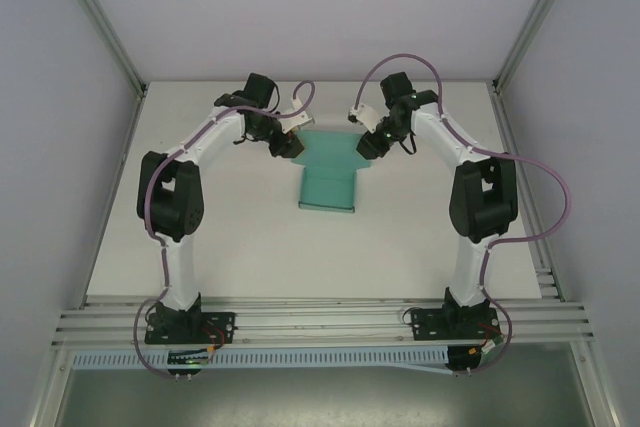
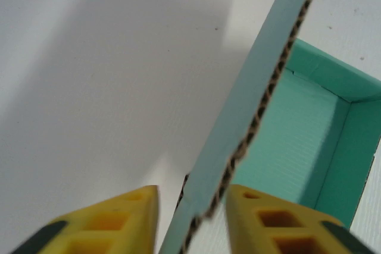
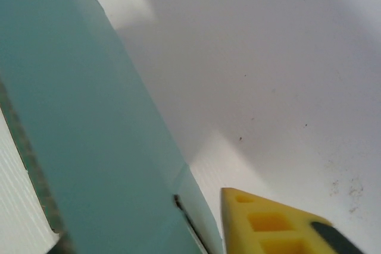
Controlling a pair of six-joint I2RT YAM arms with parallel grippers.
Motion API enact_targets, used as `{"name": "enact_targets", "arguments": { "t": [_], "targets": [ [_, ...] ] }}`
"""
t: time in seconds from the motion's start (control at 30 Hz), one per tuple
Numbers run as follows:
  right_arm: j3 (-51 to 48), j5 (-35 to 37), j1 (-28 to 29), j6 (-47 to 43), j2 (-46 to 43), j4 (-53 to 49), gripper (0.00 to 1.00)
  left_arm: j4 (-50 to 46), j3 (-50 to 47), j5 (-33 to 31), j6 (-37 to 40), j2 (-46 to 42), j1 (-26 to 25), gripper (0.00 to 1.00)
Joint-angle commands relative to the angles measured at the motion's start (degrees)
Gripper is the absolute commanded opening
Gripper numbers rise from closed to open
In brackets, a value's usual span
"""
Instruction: Assemble paper box
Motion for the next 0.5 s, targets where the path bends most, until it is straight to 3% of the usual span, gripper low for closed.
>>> {"name": "enact_targets", "arguments": {
  "t": [0.0,0.07,0.23,0.3,0.47],
  "targets": [
    [1.91,0.76,-0.01,-1.09,0.38,-3.52,0.21,-2.99,2.34,0.94,2.14,1.27,0.08,0.19],
    [2.04,2.00,0.04,-0.87,0.63,-3.82,0.12,-2.46,2.45,0.97,1.55,1.20,-0.01,0.00],
    [2.43,5.43,0.57,2.94,-0.47,-2.81,0.00,2.77,-0.67,-3.20,-2.56,-1.67,-0.22,0.00],
    [2.34,8.47,1.12,6.83,-1.73,-0.76,0.00,4.76,-1.69,-6.28,-5.47,-3.36,-0.62,0.00],
    [3.38,18.86,2.33,26.19,-3.95,5.18,0.00,11.74,-3.89,-14.36,-16.65,-7.08,-2.06,0.00]
  ]
}}
